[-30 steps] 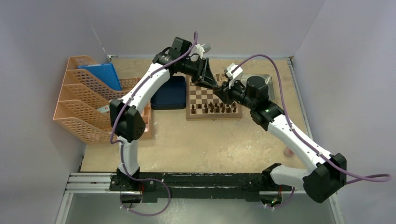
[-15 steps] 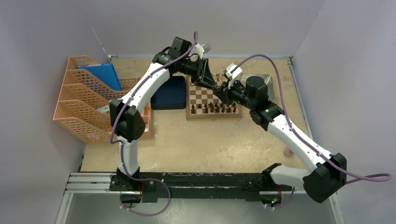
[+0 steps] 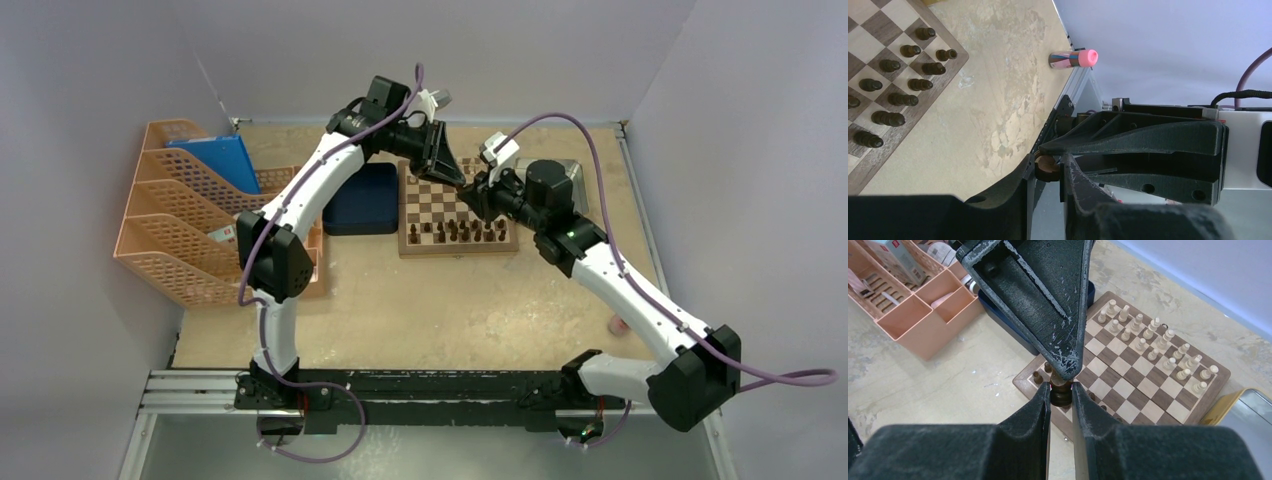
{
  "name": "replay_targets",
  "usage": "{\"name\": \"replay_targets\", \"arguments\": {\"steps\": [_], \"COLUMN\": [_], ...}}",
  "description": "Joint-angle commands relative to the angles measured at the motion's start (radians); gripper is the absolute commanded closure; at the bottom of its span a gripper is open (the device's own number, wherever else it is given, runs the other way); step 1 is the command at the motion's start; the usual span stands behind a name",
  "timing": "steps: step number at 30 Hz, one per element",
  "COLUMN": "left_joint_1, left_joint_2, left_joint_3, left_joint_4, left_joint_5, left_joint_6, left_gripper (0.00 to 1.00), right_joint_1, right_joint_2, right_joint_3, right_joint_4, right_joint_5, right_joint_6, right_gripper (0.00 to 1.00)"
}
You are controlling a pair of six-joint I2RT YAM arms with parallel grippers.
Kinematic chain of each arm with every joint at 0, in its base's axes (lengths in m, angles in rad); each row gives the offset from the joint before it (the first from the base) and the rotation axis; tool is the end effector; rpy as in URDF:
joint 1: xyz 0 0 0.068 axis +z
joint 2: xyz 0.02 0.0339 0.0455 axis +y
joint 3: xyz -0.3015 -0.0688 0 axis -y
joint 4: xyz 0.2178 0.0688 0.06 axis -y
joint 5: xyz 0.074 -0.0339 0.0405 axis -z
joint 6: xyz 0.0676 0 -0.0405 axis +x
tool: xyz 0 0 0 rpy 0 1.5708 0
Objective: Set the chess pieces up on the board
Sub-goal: Place the chess piece on the chessboard.
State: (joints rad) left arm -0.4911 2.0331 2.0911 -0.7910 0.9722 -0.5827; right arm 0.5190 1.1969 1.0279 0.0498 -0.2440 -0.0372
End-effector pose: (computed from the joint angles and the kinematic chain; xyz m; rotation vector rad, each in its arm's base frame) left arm 0.3720 -0.2623 0.3809 0.4543 2.4240 -1.6367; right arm 0.2292 0.1497 0.4001 -0.6478 1.5918 0.5651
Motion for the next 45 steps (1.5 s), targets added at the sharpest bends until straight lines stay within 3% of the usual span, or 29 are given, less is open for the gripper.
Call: {"name": "replay_targets", "arguments": {"steps": [1,7,11,14,22,28,38,45], "left_joint_1": [-0.01,-0.012,-0.023,-0.035,-0.143,-0.181,-0.203,-0.21], "left_joint_2": [-0.034,-0.044,-0.101,-0.146,-0.19,-0.249,-0.38,-0.366], "left_joint_3": [0.034,0.031,-0.062,-0.177,-0.3,-0.462,-0.714,-0.826], "left_joint_4": [0.0,-0.056,0.003,0.105,0.189,0.285,0.45,0.55], "left_joint_5": [-0.009,-0.156,-0.281,-0.401,-0.753,-0.898,-1.033,-1.06], "left_joint_6": [0.022,0.099,0.115,0.124,0.199,0.202,0.221,0.245], "left_gripper": [0.94,0.97,0.98,0.99,0.99,0.98,0.98,0.99], "right_joint_1": [0.004,0.004,0.004,0.004,0.004,0.004,0.004,0.004], "right_joint_2": [0.016,-0.008,-0.039,-0.066,-0.181,-0.243,-0.296,-0.3], "right_joint_3": [0.052,0.035,0.041,0.051,0.047,0.128,0.16,0.178], "right_joint_4": [0.053,0.063,0.061,0.067,0.065,-0.001,-0.101,-0.117], "right_joint_5": [0.031,0.077,0.089,0.117,0.17,0.226,0.195,0.198], "right_joint_6": [0.025,0.03,0.056,0.092,0.16,0.16,0.185,0.166], "right_gripper": [0.86,0.59,0.42,0.03,0.01,0.01,0.01,0.01]}}
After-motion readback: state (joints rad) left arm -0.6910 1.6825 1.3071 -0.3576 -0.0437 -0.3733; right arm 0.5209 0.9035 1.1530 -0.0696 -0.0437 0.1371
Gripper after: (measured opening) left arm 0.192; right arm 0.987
